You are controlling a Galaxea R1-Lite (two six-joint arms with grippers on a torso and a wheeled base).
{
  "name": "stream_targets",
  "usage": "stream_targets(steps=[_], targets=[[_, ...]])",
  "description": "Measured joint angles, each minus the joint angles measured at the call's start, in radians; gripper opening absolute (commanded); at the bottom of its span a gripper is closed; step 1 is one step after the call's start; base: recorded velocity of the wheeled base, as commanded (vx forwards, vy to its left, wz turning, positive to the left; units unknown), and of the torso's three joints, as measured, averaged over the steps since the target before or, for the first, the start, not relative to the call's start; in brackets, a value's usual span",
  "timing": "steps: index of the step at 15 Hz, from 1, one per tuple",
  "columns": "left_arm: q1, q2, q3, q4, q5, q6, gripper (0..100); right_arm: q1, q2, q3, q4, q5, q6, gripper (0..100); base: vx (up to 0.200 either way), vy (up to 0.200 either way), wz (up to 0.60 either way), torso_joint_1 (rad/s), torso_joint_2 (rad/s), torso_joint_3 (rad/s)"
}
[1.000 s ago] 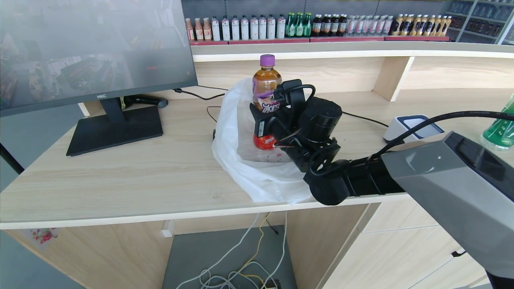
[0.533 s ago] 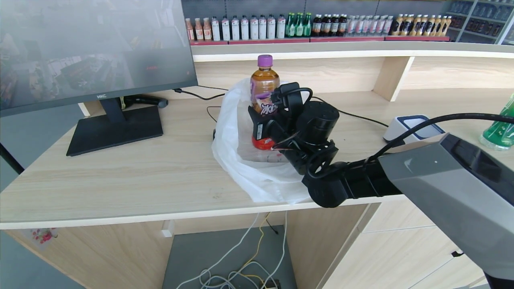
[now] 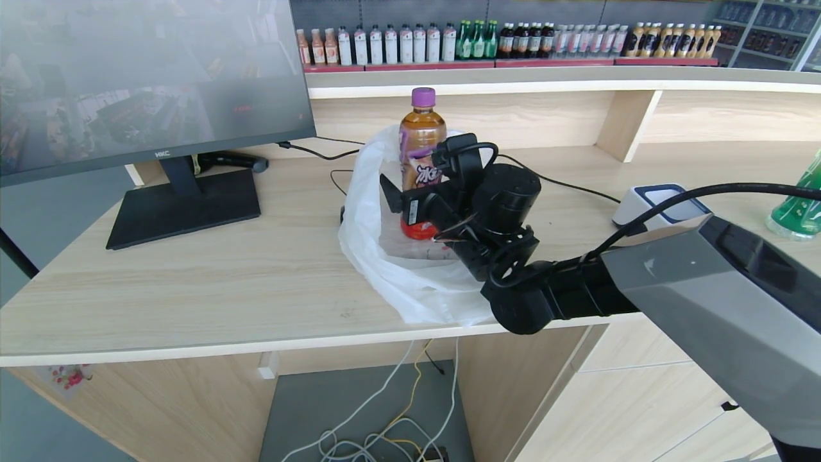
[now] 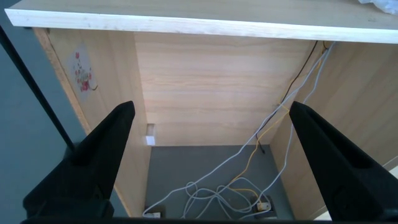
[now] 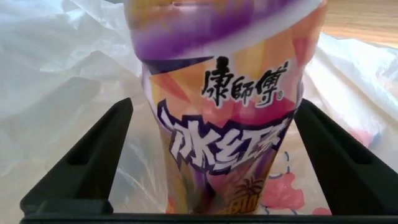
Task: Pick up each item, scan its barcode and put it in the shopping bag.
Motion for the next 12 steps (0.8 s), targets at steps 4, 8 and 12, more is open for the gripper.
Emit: stream_targets(steps=[4,8,12], targets=[[0.000,0.000,0.000,0.000,0.000,-0.001,100,0.003,-0.019,0.027,-0.036,-0.004,-0.002,100,0.000,0.000,0.00,0.000,0.00,0.000],[0.000,0.000,0.000,0.000,0.000,-0.001,100,0.000,-0.124,0.176,-0.036,-0.003,0.000,100,0.000,0.000,0.00,0.000,0.00,0.000],[0.000,0.000,0.000,0.000,0.000,0.000,100,-0.004,-0.266,0.359,-0.067,0.006,0.005,100,0.000,0.000,0.00,0.000,0.00,0.000]])
